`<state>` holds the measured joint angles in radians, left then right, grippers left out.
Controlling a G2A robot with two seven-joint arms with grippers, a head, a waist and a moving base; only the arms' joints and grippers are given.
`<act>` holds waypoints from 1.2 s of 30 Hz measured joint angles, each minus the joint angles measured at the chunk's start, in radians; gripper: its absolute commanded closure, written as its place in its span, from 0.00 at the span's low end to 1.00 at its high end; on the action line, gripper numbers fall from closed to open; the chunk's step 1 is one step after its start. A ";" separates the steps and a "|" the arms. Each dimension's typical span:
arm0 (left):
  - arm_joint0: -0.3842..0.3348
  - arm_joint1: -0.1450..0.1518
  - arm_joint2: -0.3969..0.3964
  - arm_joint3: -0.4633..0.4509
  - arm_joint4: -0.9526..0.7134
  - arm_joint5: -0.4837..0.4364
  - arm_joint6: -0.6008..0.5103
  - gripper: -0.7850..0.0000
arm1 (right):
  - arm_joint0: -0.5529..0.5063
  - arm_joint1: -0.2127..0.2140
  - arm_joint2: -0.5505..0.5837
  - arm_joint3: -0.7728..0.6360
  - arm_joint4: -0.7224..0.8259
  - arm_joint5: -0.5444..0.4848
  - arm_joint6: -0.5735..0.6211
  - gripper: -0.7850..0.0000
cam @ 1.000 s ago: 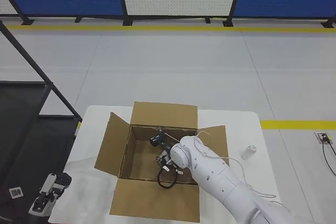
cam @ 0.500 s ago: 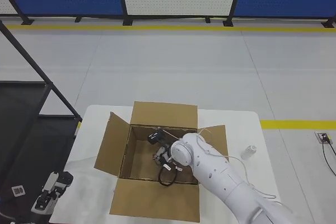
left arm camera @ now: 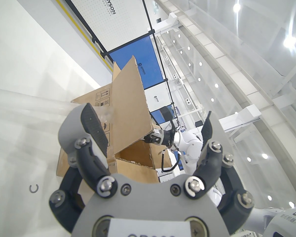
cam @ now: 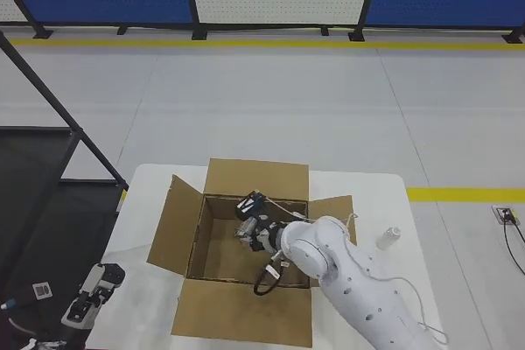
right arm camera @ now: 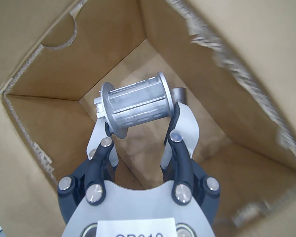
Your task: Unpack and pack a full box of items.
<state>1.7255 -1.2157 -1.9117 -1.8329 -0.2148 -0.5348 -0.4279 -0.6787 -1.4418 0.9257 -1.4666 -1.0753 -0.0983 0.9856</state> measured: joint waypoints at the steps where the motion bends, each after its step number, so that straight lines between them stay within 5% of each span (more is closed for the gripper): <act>1: -0.003 0.000 0.005 -0.003 0.005 0.001 -0.002 0.00 | -0.063 0.018 0.050 -0.106 -0.044 0.019 0.019 1.00; 7: -0.019 0.001 0.026 -0.018 0.029 0.015 -0.009 0.00 | -0.413 0.081 0.311 -0.615 -0.206 0.073 0.028 1.00; 13: -0.040 0.003 0.056 -0.028 0.058 0.031 -0.020 0.00 | -0.740 0.105 0.556 -0.894 -0.228 0.095 -0.092 1.00; 23: -0.058 0.004 0.091 -0.042 0.084 0.044 -0.018 0.00 | -1.037 0.109 0.812 -0.797 -0.130 0.161 -0.221 1.00; 29: -0.060 0.005 0.096 -0.039 0.090 0.052 -0.009 0.00 | -1.028 0.113 0.849 -0.583 -0.004 0.040 -0.368 1.00; 36: -0.049 0.005 0.099 -0.044 0.100 0.049 0.010 0.00 | -0.893 0.120 0.786 -0.402 -0.052 0.005 -0.383 1.00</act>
<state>1.6764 -1.2109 -1.8124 -1.8772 -0.1143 -0.4862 -0.4178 -1.5718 -1.3222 1.7113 -1.8682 -1.1272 -0.0935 0.6028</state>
